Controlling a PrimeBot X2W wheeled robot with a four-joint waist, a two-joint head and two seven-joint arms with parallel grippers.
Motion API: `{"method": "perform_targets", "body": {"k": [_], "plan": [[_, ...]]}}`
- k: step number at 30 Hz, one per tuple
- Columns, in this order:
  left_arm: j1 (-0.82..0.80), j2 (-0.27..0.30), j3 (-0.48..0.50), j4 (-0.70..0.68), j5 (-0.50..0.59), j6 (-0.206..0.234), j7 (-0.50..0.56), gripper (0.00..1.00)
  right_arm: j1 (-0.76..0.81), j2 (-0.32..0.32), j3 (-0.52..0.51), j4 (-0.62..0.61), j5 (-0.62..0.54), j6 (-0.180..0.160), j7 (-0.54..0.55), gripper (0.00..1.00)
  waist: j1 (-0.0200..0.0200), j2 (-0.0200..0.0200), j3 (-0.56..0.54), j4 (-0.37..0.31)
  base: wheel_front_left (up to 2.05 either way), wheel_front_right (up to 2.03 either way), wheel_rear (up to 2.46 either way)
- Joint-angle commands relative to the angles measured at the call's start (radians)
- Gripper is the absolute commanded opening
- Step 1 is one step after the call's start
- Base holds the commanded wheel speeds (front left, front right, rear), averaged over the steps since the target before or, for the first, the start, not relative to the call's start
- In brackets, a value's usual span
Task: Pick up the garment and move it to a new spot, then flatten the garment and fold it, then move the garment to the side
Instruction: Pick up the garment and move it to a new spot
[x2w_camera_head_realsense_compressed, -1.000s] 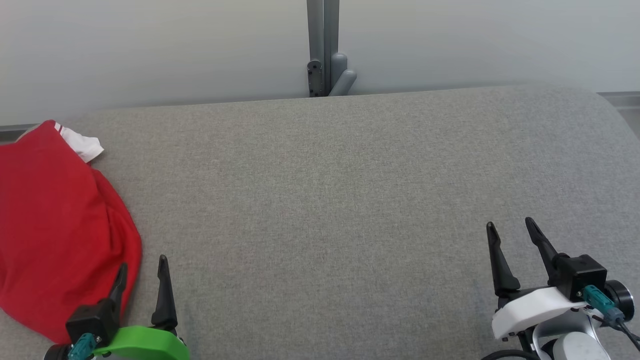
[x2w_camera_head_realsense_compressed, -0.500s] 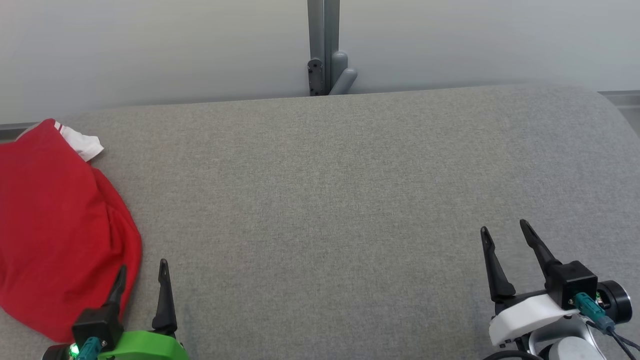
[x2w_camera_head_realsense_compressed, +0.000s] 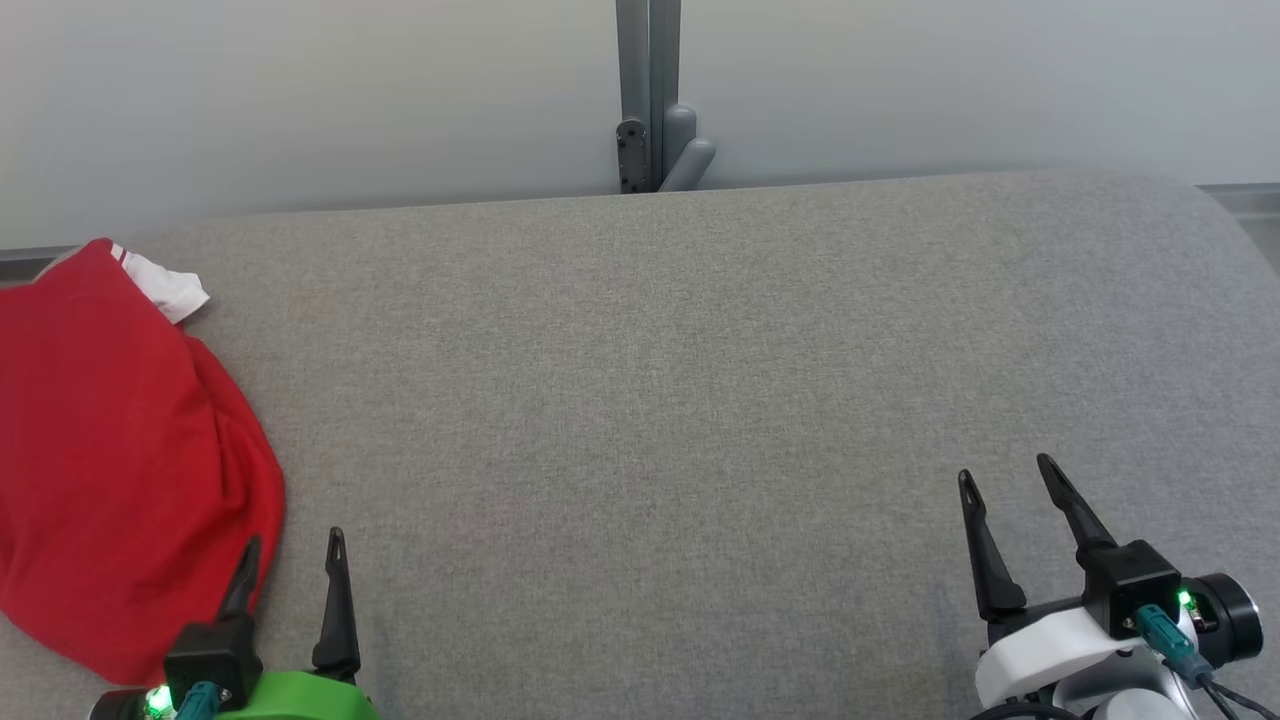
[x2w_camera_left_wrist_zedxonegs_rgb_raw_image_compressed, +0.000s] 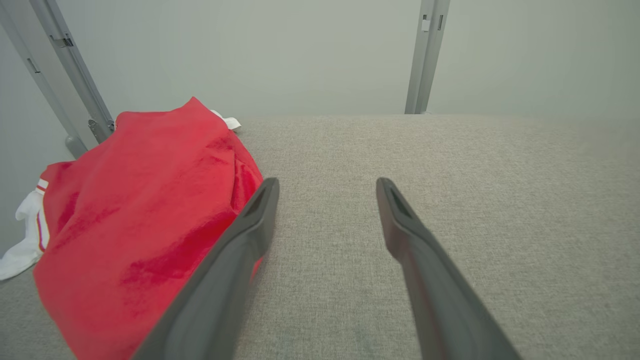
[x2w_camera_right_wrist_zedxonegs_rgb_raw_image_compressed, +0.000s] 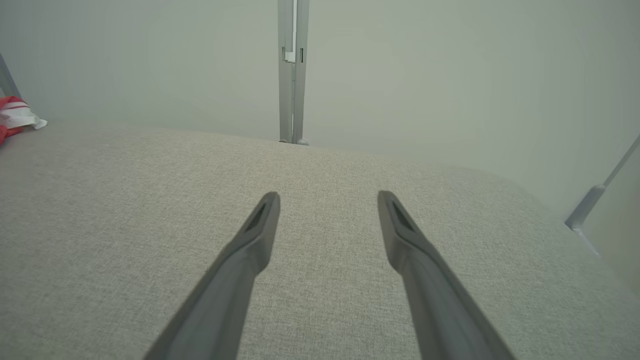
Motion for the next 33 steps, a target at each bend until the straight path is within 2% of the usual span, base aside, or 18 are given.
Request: {"method": "perform_targets", "body": {"k": [1,4,7,16,21,27,33], "plan": [[0.006,0.001,0.002,0.002,0.024,-0.006,-0.01,1.0,0.009,-0.001,0.001,-0.003,-0.025,0.0,-0.01,1.0,0.0,0.0116,0.001,0.001,0.0,0.0,0.0],[-0.009,-0.001,-0.003,0.007,0.029,-0.008,-0.007,1.0,0.011,-0.001,-0.006,-0.008,-0.028,0.0,-0.009,1.0,0.0,0.0117,0.004,0.021,0.0,0.0,0.0],[-0.028,-0.004,-0.007,0.014,0.03,-0.011,-0.008,1.0,0.019,0.0,-0.009,-0.01,-0.024,0.0,-0.009,1.0,0.0,0.0117,0.003,0.069,0.0,0.0,0.0],[-0.005,-0.008,-0.003,0.03,0.021,-0.001,-0.007,1.0,-0.001,-0.002,0.036,-0.001,-0.016,0.0,-0.009,1.0,0.0,0.0117,-0.013,0.317,0.0,0.0,0.0],[0.024,-0.009,0.028,0.025,0.026,0.002,-0.007,1.0,-0.019,-0.002,0.07,0.009,-0.009,0.0,-0.009,1.0,0.0,0.0117,-0.023,0.415,0.0,0.0,0.0],[0.034,-0.009,0.049,0.02,0.022,-0.003,-0.007,1.0,-0.022,-0.001,0.102,0.02,-0.004,0.0,-0.009,1.0,0.0,0.0117,-0.021,0.447,0.0,0.0,0.0],[-0.033,-0.011,0.033,0.073,-0.027,-0.012,-0.007,1.0,-0.047,-0.018,0.114,0.019,-0.002,0.0,-0.009,1.0,0.0,0.0117,0.033,0.39,0.0,0.0,0.0]]}}
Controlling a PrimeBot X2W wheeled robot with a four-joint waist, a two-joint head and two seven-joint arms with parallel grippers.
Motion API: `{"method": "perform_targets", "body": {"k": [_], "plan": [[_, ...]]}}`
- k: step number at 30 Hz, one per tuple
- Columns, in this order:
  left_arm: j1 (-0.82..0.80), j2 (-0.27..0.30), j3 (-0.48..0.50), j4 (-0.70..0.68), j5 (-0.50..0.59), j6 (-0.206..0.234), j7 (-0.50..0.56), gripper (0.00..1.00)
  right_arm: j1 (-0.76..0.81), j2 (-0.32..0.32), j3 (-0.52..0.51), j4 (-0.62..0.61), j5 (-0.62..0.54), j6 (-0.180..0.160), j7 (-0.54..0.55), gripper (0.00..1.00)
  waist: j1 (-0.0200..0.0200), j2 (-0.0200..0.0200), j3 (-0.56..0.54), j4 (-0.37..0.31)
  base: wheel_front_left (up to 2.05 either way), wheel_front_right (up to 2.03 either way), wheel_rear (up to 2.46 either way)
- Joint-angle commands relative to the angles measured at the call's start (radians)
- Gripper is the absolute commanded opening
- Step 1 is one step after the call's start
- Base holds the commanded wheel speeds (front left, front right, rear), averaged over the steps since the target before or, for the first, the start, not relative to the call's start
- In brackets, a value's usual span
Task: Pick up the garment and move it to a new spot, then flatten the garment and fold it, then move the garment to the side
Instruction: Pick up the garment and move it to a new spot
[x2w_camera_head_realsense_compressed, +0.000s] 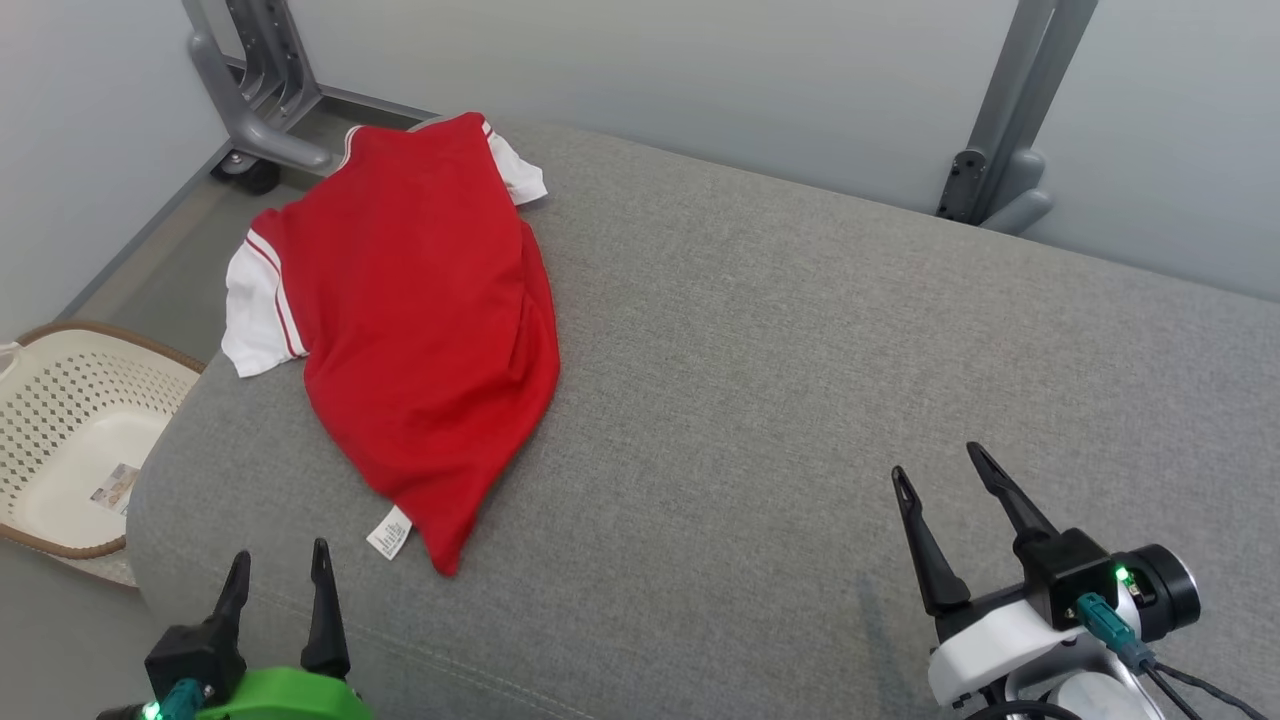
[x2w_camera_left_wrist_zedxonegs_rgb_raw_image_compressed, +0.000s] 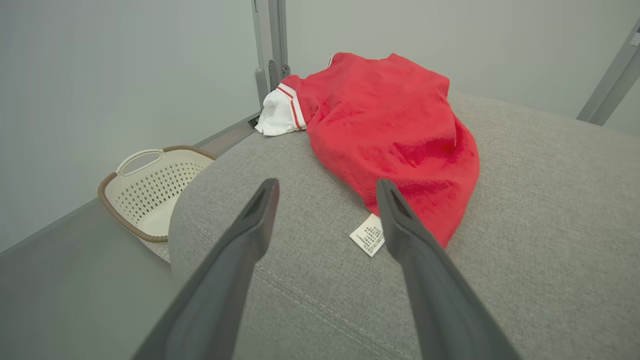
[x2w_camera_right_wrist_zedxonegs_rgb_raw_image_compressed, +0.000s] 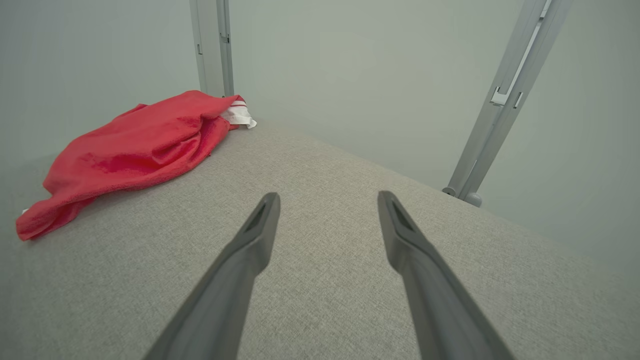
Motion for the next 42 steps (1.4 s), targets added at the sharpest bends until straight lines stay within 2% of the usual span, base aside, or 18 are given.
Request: {"method": "perform_targets", "body": {"k": [1,6,11,12,17,21,22,23,25,29,33,37,42], "plan": [[-0.054,0.0,-0.006,0.031,-0.032,-0.007,0.001,1.0,-0.019,-0.014,0.002,-0.003,0.003,-0.001,-0.003,1.0,0.0,0.0117,0.056,-0.053,0.0,0.0,0.0],[-0.223,0.0,-0.03,0.21,-0.149,-0.022,0.002,1.0,-0.063,-0.049,0.005,-0.011,-0.006,-0.001,-0.003,1.0,0.0,0.0117,0.169,-0.135,0.0,0.0,0.0],[-0.412,0.017,-0.018,0.429,-0.229,-0.034,0.074,1.0,-0.087,-0.07,0.002,-0.012,-0.007,-0.001,-0.003,1.0,0.0,0.0117,0.252,-0.203,0.0,0.0,0.0],[-0.412,0.017,-0.018,0.429,-0.229,-0.034,0.074,1.0,-0.087,-0.07,0.002,-0.012,-0.007,-0.001,-0.003,1.0,0.0,0.0117,0.252,-0.203,0.0,0.0,0.0],[-0.546,0.045,0.027,0.615,-0.305,-0.036,0.121,1.0,-0.1,-0.077,-0.002,-0.015,-0.004,-0.001,-0.003,1.0,0.0,0.0117,0.289,-0.254,0.0,0.0,0.0],[-0.591,0.074,0.031,0.75,-0.309,-0.014,0.155,1.0,-0.108,-0.077,0.001,-0.017,0.005,-0.001,-0.003,1.0,0.0,0.0117,0.286,-0.29,0.0,0.0,0.0],[-0.596,0.078,0.031,0.781,-0.313,-0.015,0.169,0.86,-0.109,-0.076,0.004,-0.018,0.007,-0.001,-0.003,1.0,0.0,0.0117,0.282,-0.299,0.0,0.0,0.0],[-0.597,0.072,0.034,0.825,-0.329,-0.025,0.185,0.0,-0.111,-0.073,0.004,-0.02,0.011,-0.001,-0.003,1.0,0.0,0.0117,0.274,-0.314,0.0,0.0,0.0],[-0.598,0.069,0.033,0.847,-0.344,-0.036,0.191,0.0,-0.107,-0.064,-0.002,-0.021,0.013,-0.001,-0.003,1.0,0.0,0.0117,0.262,-0.323,0.0,0.0,0.0],[-0.605,0.08,0.018,0.828,-0.349,-0.045,0.135,0.0,-0.081,-0.05,-0.014,-0.013,0.02,-0.001,-0.003,1.0,0.0,0.0117,0.231,-0.328,0.0,0.0,0.0],[-0.645,0.067,-0.052,0.718,-0.331,-0.045,0.077,0.0,-0.05,-0.029,-0.022,-0.004,0.025,-0.001,-0.003,1.0,0.0,0.0117,0.198,-0.317,0.0,0.0,0.0],[-0.642,0.036,-0.201,0.485,-0.374,-0.043,0.102,0.0,-0.043,-0.013,-0.011,0.008,0.036,-0.001,-0.003,1.0,0.0,0.0117,0.17,-0.322,0.0,0.0,0.0],[-0.591,0.015,-0.395,0.12,-0.426,-0.043,0.209,0.0,-0.064,0.004,0.013,0.013,0.05,-0.001,-0.003,1.0,0.0,0.0117,0.157,-0.373,0.0,0.0,0.0]]}}
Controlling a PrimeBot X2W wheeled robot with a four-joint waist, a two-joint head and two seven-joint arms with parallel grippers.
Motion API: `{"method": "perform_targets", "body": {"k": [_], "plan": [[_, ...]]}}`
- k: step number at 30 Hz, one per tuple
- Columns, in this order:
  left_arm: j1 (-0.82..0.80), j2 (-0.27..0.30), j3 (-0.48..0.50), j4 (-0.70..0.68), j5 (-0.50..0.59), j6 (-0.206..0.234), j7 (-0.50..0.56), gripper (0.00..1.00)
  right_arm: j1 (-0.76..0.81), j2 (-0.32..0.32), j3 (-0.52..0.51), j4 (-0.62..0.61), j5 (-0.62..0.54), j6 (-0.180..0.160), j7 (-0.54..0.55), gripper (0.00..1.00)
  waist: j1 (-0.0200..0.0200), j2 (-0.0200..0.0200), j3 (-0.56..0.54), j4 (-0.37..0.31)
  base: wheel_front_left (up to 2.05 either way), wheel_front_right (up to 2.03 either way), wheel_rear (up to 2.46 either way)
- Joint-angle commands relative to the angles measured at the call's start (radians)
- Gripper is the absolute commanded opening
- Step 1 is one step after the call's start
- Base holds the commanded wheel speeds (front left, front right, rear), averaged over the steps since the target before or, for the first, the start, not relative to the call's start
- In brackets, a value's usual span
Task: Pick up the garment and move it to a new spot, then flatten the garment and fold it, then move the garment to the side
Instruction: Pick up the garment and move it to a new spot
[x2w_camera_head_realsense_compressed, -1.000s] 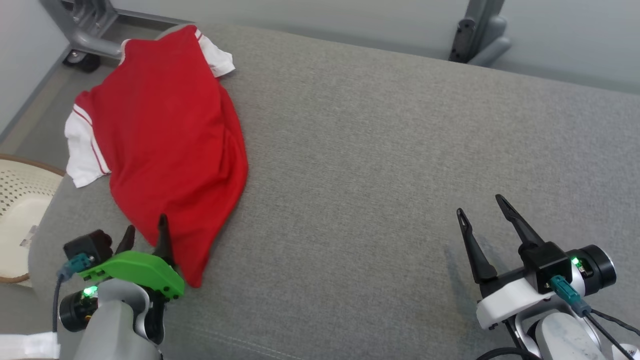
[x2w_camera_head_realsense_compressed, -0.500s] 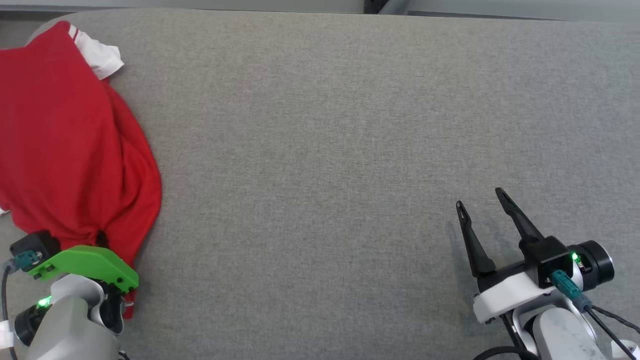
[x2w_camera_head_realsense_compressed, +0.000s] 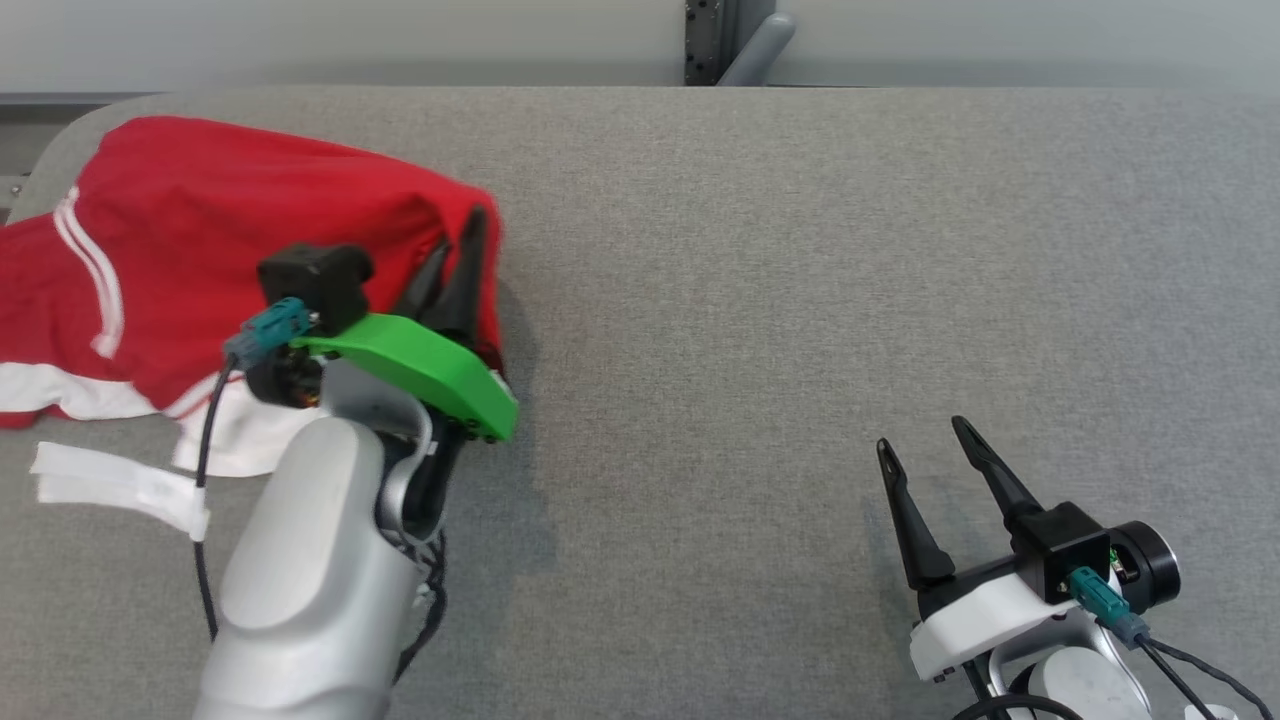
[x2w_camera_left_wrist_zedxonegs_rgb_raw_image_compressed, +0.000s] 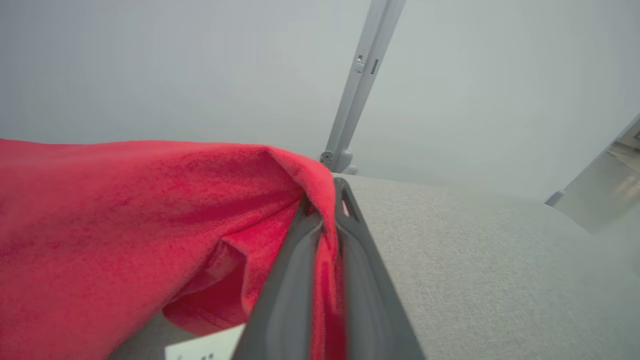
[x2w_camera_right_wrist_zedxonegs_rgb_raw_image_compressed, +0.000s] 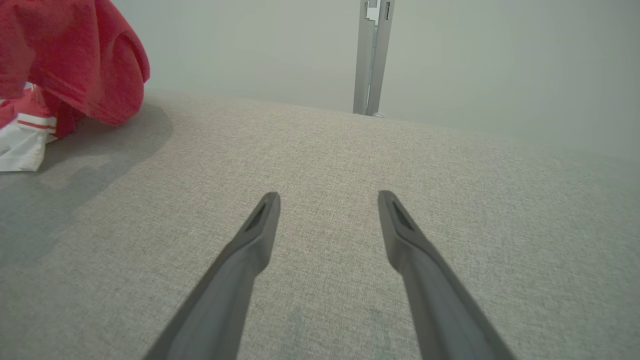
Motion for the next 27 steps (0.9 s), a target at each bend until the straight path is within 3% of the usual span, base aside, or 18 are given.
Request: {"method": "perform_targets", "body": {"k": [1,6,10,11,13,17,21,27], "plan": [[0.02,-0.007,-0.032,-0.069,-0.001,-0.003,0.026,0.0,-0.014,0.001,0.001,0.003,0.009,-0.001,-0.003,1.0,-0.0001,0.0117,-0.007,-0.044,0.0,0.0,0.0],[0.053,-0.017,-0.164,-0.346,-0.027,0.006,0.138,0.0,-0.023,0.007,0.011,0.01,0.023,-0.001,-0.003,1.0,-0.0001,0.0117,-0.001,-0.136,0.0,0.0,0.0],[0.056,-0.019,-0.25,-0.452,-0.062,0.022,0.188,0.0,-0.024,0.009,0.007,0.012,0.037,-0.001,-0.003,1.0,-0.0001,0.0117,0.006,-0.197,0.0,0.0,0.0],[0.049,-0.021,-0.31,-0.506,-0.104,0.044,0.201,0.0,-0.024,0.01,0.014,0.016,0.052,-0.001,-0.003,1.0,-0.0001,0.0117,0.01,-0.243,0.0,0.0,0.0],[0.037,-0.021,-0.342,-0.53,-0.13,0.056,0.202,0.0,-0.022,0.01,0.011,0.016,0.059,-0.001,-0.003,1.0,-0.0001,0.0117,0.013,-0.262,0.0,0.0,0.0],[-0.016,-0.02,-0.443,-0.591,-0.202,0.125,0.184,0.0,-0.016,0.01,0.012,0.019,0.085,-0.001,-0.003,1.0,-0.0001,0.0117,0.022,-0.337,0.0,0.0,0.0],[-0.051,-0.018,-0.491,-0.474,-0.204,0.192,0.149,0.0,-0.007,0.011,0.016,0.023,0.105,-0.001,-0.003,1.0,-0.0001,0.0117,0.031,-0.39,0.0,0.0,0.0],[-0.027,0.029,-0.49,-0.084,-0.163,0.225,0.108,0.0,-0.006,0.01,0.024,0.023,0.138,-0.001,-0.003,1.0,-0.0001,0.0117,0.039,-0.439,0.0,0.0,0.0]]}}
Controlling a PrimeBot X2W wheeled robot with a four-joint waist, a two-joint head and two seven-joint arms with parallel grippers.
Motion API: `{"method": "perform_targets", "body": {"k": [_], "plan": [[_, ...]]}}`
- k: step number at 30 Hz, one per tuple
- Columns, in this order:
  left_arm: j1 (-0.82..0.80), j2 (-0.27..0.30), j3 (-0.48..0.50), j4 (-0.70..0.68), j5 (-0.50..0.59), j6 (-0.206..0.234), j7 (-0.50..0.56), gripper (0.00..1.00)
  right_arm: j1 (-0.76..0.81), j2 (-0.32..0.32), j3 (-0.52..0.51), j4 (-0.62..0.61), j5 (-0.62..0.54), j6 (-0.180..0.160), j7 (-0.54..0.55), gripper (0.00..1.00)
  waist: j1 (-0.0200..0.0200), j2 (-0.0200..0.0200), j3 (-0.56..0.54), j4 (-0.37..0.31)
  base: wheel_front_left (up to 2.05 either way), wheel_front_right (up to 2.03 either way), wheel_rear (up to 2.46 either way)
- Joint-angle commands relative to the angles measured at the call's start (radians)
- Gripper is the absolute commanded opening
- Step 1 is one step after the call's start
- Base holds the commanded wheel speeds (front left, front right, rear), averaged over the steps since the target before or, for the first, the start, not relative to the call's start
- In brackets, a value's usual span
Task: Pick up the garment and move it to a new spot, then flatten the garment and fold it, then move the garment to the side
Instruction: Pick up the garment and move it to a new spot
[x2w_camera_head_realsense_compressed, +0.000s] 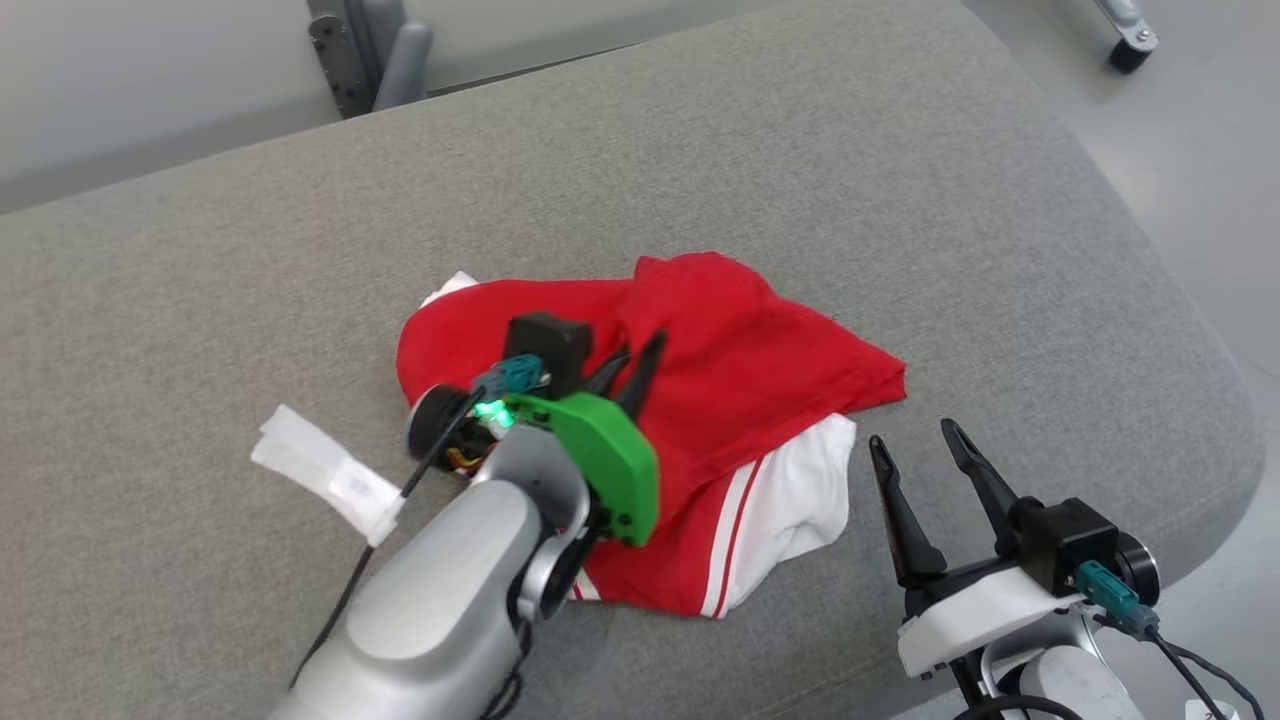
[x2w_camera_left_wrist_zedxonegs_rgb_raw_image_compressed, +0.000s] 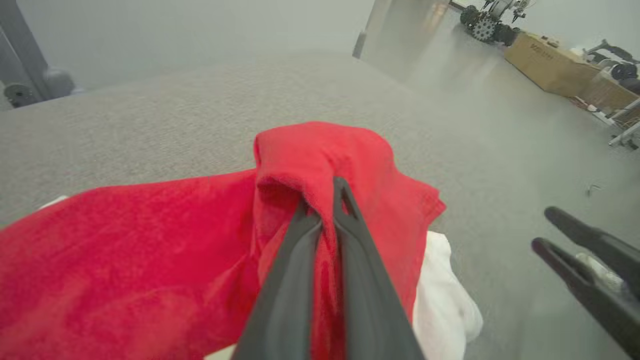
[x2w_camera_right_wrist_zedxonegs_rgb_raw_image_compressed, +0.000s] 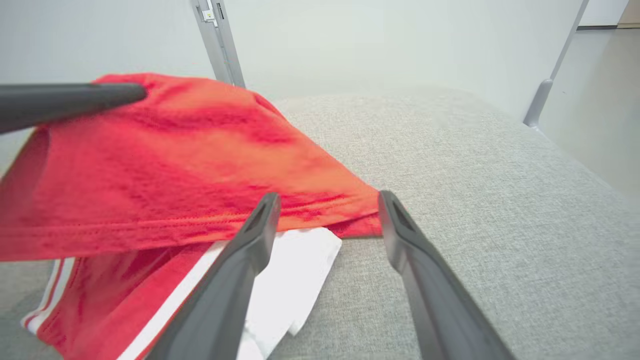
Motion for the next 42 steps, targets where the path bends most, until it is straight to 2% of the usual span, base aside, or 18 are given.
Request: {"method": "perform_targets", "body": {"k": [1,9,10,11,12,15,18,20,26,29,30,33,36,42], "plan": [[0.012,0.028,0.005,0.072,0.013,0.006,-0.022,0.0,0.008,-0.001,0.0,-0.001,0.01,-0.001,-0.003,1.0,0.0,0.0117,0.016,-0.047,0.0,0.0,0.0],[0.014,0.019,0.04,0.382,-0.023,-0.031,-0.117,0.0,0.011,-0.001,-0.018,0.002,-0.007,-0.001,-0.003,1.0,0.0,0.0117,0.015,-0.023,0.0,0.0,0.0],[0.006,0.014,0.04,0.401,-0.024,-0.034,-0.134,0.2,0.01,-0.001,-0.02,0.003,-0.009,-0.001,-0.003,1.0,0.0,0.0117,0.013,-0.017,0.0,0.0,0.0],[-0.001,0.006,0.04,0.414,-0.025,-0.039,-0.15,0.47,0.009,-0.001,-0.021,0.003,-0.01,-0.001,-0.003,1.0,0.0,0.0117,0.011,-0.01,0.0,0.0,0.0],[-0.003,0.0,0.044,0.425,-0.032,-0.045,-0.165,1.0,0.008,-0.001,-0.019,0.004,-0.013,-0.001,-0.003,1.0,0.0,0.0117,0.007,-0.004,0.0,0.0,0.0],[-0.003,-0.013,0.046,0.417,-0.048,-0.066,-0.199,1.0,0.009,-0.001,-0.021,0.004,-0.021,-0.001,-0.003,1.0,0.0,0.0117,-0.007,0.016,0.0,0.0,0.0],[0.025,-0.018,0.047,0.351,-0.053,-0.077,-0.248,1.0,0.025,-0.001,-0.028,-0.003,-0.032,-0.001,-0.003,1.0,0.0,0.0117,-0.029,0.036,0.0,0.0,0.0],[0.065,0.006,0.05,0.283,-0.046,-0.071,-0.272,1.0,0.036,-0.002,-0.035,-0.014,-0.043,-0.001,-0.003,1.0,0.0,0.0117,-0.044,0.05,0.0,0.0,0.0],[0.274,0.12,0.107,-0.001,-0.028,0.015,-0.316,1.0,0.079,-0.001,-0.074,-0.049,-0.067,-0.001,-0.003,1.0,0.0,0.0117,-0.08,0.104,0.0,0.0,0.0],[0.377,0.181,0.155,-0.113,0.032,0.066,-0.325,1.0,0.105,-0.001,-0.103,-0.079,-0.095,-0.001,-0.003,1.0,0.0,0.0117,-0.093,0.143,0.0,0.0,0.0],[0.377,0.181,0.155,-0.113,0.032,0.066,-0.325,1.0,0.105,-0.001,-0.103,-0.079,-0.095,-0.001,-0.003,1.0,0.0,0.0117,-0.093,0.143,0.0,0.0,0.0],[0.487,0.2,0.22,-0.207,0.129,0.095,-0.323,1.0,0.128,-0.002,-0.135,-0.116,-0.124,-0.001,-0.003,1.0,0.0,0.0117,-0.107,0.18,0.0,0.0,0.0],[0.578,0.201,0.309,-0.259,0.22,0.1,-0.323,1.0,0.144,-0.001,-0.166,-0.159,-0.152,-0.001,-0.003,1.0,0.0,0.0117,-0.116,0.209,0.0,0.0,0.0],[0.721,0.136,0.521,-0.29,0.349,0.034,-0.323,1.0,0.172,-0.001,-0.189,-0.199,-0.196,-0.001,-0.003,1.0,0.0,0.0117,-0.138,0.249,0.0,0.0,0.0]]}}
